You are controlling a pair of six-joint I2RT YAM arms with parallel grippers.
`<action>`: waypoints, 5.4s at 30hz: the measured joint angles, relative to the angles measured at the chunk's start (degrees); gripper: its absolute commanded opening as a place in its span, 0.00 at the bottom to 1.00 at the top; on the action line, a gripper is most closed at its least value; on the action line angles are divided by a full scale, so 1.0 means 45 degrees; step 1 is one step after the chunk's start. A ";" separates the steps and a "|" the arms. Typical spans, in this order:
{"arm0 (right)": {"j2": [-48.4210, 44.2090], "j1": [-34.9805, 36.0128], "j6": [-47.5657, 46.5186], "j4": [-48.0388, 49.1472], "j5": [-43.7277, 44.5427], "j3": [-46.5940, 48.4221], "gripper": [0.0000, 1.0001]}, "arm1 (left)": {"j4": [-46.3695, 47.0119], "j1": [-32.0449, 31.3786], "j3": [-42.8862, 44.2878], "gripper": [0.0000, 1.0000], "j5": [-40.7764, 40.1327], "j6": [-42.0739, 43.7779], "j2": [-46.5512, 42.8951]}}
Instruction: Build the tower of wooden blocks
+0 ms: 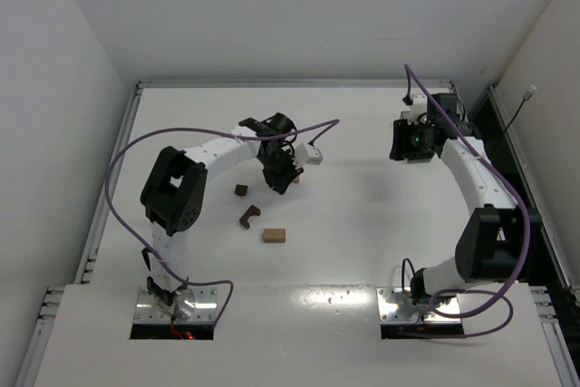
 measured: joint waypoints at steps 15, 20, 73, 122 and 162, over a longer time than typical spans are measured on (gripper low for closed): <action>0.0000 0.0000 0.0000 0.0000 0.0000 0.0000 0.44 | -0.0243 0.0000 0.1690 0.31 0.0228 0.0039 0.1540; 0.0000 0.0000 0.0000 0.0000 0.0005 0.0000 0.44 | -0.0418 0.0005 0.1889 0.37 0.0219 0.0151 0.1778; 0.0049 0.4469 -0.3453 -0.0175 -0.0826 0.0330 0.50 | 0.1715 0.4813 -0.2438 0.25 -0.0923 -0.6951 -0.4736; 0.6863 1.3289 -0.4702 0.0947 -0.1229 0.2025 0.53 | 0.1831 0.9102 -0.3211 1.00 -0.1399 -0.8000 -0.3196; 0.6314 0.8811 0.9063 -0.2055 0.5741 0.8850 0.00 | 0.1948 0.7859 -0.3196 1.00 -0.3356 -0.8199 -0.3978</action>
